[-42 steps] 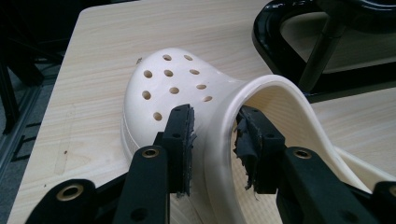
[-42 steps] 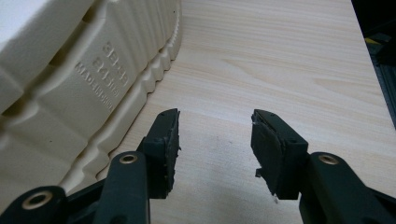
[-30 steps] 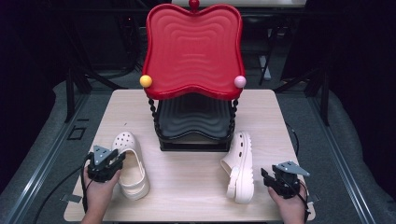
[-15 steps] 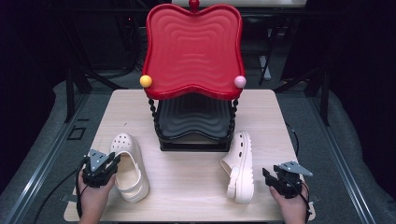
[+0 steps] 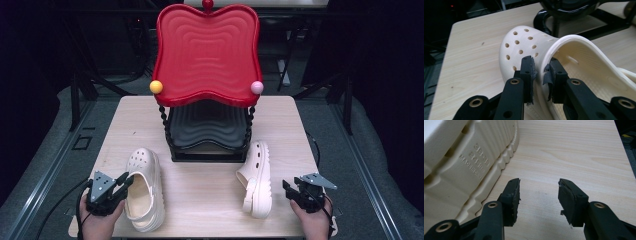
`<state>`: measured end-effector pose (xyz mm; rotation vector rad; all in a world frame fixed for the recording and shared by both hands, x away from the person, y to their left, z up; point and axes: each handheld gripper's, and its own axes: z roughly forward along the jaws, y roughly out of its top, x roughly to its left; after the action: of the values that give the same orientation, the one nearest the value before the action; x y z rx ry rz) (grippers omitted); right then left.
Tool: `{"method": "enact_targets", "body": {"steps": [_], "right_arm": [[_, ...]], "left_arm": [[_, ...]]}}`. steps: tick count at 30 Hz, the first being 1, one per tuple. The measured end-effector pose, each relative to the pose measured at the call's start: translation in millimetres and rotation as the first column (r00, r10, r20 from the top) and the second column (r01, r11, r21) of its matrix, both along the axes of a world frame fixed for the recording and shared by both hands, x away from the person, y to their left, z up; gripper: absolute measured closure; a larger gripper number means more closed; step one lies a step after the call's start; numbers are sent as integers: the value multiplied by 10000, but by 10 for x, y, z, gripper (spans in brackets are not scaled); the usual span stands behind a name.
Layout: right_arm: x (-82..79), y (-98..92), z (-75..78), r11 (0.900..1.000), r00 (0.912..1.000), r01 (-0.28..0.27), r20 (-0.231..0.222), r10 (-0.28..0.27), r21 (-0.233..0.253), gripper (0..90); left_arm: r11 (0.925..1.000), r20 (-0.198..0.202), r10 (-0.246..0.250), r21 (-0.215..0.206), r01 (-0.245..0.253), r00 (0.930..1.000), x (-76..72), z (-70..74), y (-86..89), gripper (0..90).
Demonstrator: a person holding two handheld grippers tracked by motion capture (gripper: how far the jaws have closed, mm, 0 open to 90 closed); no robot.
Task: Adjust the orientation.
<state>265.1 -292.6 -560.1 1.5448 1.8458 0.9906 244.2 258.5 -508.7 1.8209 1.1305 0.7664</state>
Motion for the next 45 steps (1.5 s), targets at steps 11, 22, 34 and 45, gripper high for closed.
{"method": "enact_targets", "body": {"steps": [11,22,34,45], "right_arm": [[-8,-4,14,10000,10000,-23,83,23,5,516],[-6,5,12,10000,10000,5,79,-5,29,516],[-5,-6,11,10000,10000,-8,81,8,87,516],[-1,-5,2,9999,10000,20,50,-21,144,515]], "left_arm": [[9965,-25,-830,-85,830,9965,-72,-17,-277,770],[9889,131,-1487,41,1486,9888,-28,-43,-633,770],[9719,129,-2252,730,2237,9742,-64,-89,-964,781],[9655,121,-2418,1028,2393,9703,101,-187,-1186,790]]}}
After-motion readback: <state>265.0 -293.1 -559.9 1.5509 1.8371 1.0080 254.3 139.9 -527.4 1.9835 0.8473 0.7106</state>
